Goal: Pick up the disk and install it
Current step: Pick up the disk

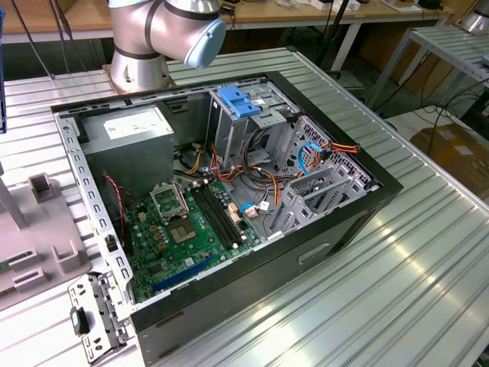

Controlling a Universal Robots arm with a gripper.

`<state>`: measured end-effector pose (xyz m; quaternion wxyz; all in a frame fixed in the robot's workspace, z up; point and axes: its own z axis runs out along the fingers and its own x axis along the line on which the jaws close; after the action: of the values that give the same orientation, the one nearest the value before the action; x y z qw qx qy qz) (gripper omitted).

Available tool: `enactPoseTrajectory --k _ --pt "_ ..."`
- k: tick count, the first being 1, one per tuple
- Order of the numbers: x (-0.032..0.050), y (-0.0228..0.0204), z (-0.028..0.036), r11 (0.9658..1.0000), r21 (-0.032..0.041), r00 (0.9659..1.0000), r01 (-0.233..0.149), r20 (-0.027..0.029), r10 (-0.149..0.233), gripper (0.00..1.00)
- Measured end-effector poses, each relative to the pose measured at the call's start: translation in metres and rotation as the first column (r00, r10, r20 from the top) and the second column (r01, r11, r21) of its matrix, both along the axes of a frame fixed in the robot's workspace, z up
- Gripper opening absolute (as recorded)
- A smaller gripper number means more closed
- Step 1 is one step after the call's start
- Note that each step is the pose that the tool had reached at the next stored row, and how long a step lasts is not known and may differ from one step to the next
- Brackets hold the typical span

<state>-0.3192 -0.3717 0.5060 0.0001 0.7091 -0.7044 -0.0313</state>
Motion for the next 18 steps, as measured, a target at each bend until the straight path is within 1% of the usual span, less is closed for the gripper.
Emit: enactPoseTrajectory --k 8,18 --pt "0.0026 -0.0093 0.0 1.0 0.0 1.0 0.004 -0.0001 -0.004 0.37" --pt "0.0062 -0.0153 0.0 1.0 0.0001 1.0 0.006 -0.0004 -0.006 0.37"
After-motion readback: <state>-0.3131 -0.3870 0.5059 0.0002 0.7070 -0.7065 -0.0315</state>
